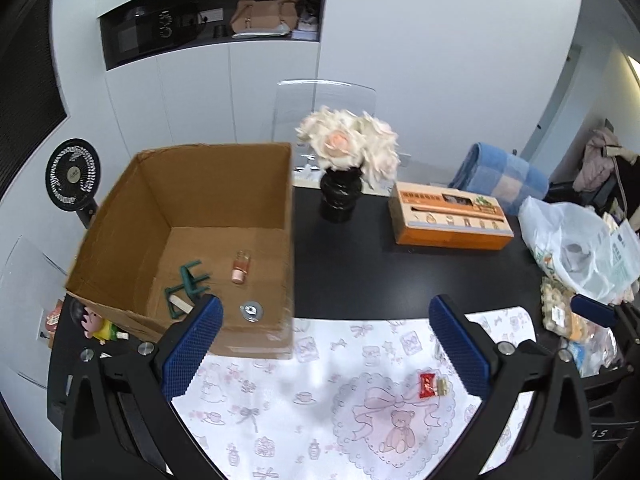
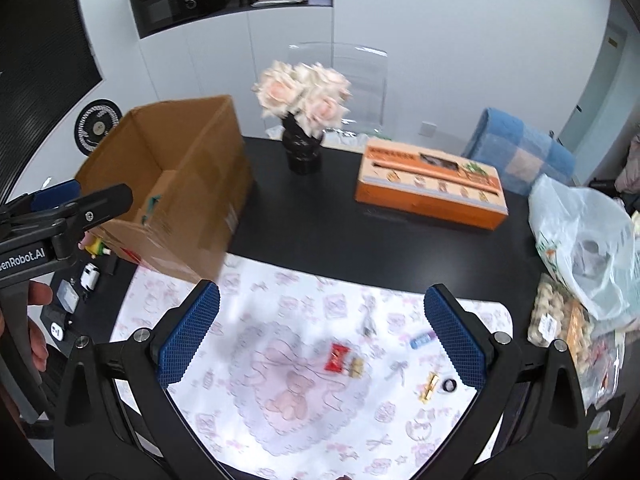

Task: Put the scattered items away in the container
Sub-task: 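Move both tools back from the box over the mat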

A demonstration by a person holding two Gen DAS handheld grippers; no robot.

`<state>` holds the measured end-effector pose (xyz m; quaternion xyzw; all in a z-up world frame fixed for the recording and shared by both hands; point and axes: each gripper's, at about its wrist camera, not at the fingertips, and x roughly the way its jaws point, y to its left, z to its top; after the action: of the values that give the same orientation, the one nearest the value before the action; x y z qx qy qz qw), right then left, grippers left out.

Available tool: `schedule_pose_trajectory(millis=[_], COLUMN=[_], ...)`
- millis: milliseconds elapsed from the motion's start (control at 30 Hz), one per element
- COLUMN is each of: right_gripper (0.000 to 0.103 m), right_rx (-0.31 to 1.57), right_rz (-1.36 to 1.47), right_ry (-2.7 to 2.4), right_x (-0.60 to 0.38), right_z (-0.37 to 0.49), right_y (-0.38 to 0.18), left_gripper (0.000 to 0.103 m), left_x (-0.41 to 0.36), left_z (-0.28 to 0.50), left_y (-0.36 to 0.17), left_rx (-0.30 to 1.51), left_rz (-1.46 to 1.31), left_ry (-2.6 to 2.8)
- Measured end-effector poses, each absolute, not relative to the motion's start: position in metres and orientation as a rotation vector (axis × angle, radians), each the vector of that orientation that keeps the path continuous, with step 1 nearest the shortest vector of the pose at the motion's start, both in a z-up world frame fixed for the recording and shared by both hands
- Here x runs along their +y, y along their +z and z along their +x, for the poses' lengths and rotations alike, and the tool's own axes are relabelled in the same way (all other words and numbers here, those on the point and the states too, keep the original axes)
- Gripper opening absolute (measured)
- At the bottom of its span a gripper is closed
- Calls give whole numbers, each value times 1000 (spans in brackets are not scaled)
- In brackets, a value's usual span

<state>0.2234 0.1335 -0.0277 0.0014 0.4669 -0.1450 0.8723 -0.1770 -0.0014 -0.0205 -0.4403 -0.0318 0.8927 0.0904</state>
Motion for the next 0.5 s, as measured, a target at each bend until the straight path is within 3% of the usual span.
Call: schedule_pose_trajectory(millis=[500], right_gripper=[103], right_rx=[1031], right_rz=[66], right_ry=[-391], right_x=[64], right_z=[152], right_y=[-74], left_gripper=[103], left_x=[80], left_z=[-147], left_y=[-83], left_rx=[-28], left_rz=[-1382], left_ry=[2534])
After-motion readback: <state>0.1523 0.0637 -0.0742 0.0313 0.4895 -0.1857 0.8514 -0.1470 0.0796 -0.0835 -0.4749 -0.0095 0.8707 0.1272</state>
